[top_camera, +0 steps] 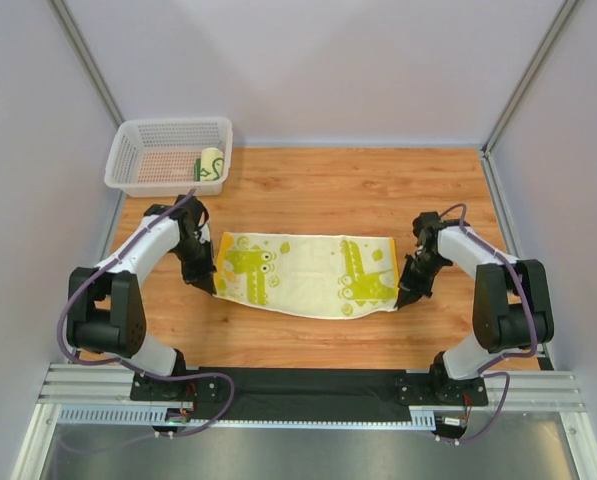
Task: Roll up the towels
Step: Fold the towel
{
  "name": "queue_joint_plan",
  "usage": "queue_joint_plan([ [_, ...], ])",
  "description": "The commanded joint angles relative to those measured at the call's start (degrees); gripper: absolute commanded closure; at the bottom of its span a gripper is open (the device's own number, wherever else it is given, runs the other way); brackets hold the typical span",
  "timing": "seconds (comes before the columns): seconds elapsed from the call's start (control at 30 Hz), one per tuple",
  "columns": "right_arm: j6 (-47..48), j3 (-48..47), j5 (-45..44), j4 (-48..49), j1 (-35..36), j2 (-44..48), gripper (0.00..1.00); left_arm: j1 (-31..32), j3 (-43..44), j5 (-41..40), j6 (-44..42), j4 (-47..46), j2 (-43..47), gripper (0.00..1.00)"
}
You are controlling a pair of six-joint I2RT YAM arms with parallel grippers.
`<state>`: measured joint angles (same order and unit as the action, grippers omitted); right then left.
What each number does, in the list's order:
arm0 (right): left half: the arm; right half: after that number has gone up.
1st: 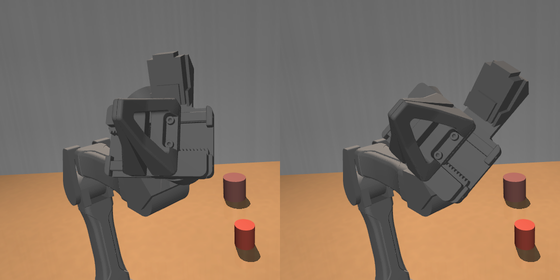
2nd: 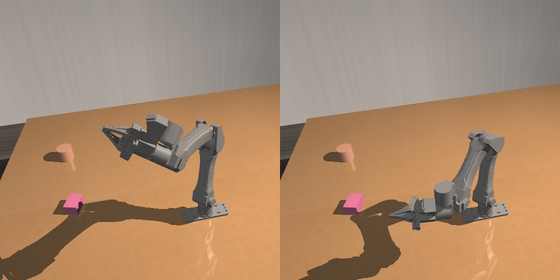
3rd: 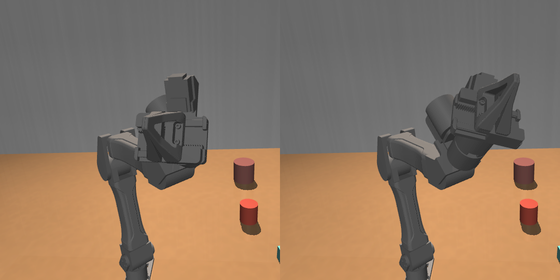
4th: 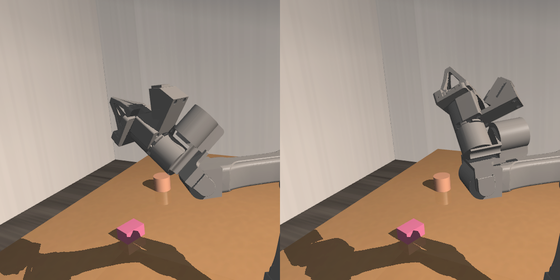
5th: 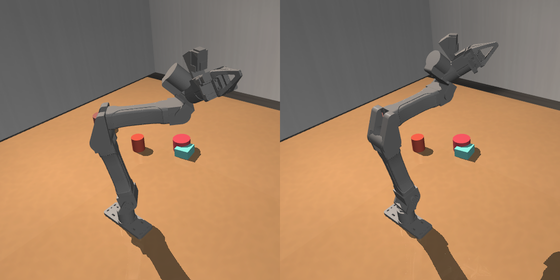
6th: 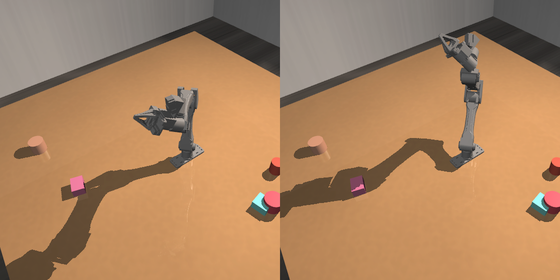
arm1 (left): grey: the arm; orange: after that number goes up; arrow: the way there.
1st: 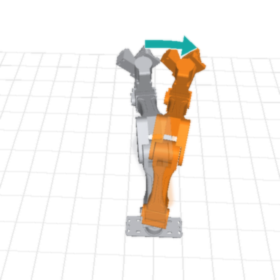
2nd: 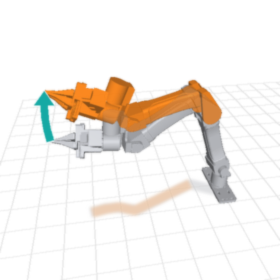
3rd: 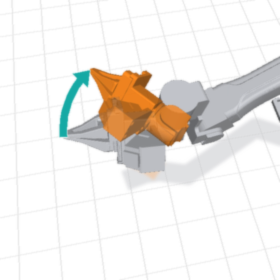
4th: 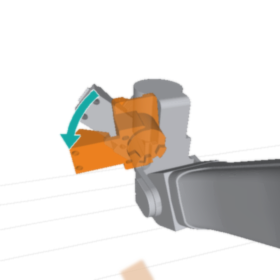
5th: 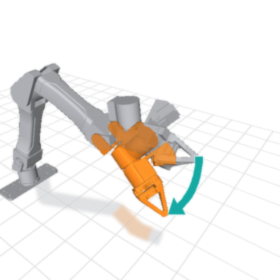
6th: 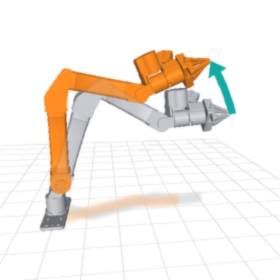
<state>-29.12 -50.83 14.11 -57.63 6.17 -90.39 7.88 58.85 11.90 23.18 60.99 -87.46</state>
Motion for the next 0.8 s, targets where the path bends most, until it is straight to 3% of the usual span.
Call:
queue_joint_plan([
  [0.0, 2.1, -6.8, 0.7, -3.5, -0.4, 1.0, 1.0, -0.8, 5.0, -0.5, 0.6, 3.9, 2.8, 1.0],
  [0.77, 6.4, -34.9, 0.8, -8.8, -2.5, -16.7, 1.0, -2.6, 29.9, 0.7, 1.6, 4.6, -14.4, 1.0],
])
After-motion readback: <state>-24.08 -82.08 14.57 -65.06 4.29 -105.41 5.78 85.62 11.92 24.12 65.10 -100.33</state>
